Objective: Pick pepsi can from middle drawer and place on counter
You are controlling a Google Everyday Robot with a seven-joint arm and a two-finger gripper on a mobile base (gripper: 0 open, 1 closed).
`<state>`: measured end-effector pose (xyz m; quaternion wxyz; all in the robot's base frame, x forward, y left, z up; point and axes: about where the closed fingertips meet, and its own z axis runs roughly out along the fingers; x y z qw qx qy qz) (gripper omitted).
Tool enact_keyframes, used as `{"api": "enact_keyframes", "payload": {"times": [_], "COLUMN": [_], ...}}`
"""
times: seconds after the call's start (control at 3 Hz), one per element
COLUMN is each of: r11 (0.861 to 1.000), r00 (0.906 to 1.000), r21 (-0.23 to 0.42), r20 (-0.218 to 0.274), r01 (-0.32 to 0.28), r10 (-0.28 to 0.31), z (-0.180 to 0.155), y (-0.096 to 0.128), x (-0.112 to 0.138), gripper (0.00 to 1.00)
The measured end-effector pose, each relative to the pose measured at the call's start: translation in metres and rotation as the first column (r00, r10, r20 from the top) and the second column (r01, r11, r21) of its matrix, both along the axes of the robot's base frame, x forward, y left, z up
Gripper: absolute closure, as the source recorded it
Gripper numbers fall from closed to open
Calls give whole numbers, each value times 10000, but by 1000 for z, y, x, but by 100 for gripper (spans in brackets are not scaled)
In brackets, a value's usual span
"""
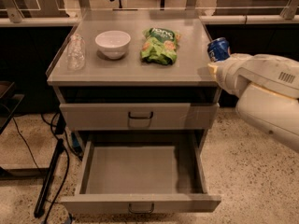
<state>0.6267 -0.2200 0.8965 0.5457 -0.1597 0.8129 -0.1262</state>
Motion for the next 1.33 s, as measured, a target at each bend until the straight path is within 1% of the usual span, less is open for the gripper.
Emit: {"api": "enact_keyframes", "payload": {"times": [0.33,0.67,1.0,1.33], "r11": [9983,9940,9913,9923], "r00": [9982,9948,9913,9869], "r21": [383,820,1113,763], "r20": [395,646,1034,1218], "r01": [443,730,704,975], "r10": [-458,-784,-820,-1063], "z": [-1,-6,-6,-1], "y": [3,9,12,10], "x": [23,38,41,46], "gripper": [100,100,100,100]}}
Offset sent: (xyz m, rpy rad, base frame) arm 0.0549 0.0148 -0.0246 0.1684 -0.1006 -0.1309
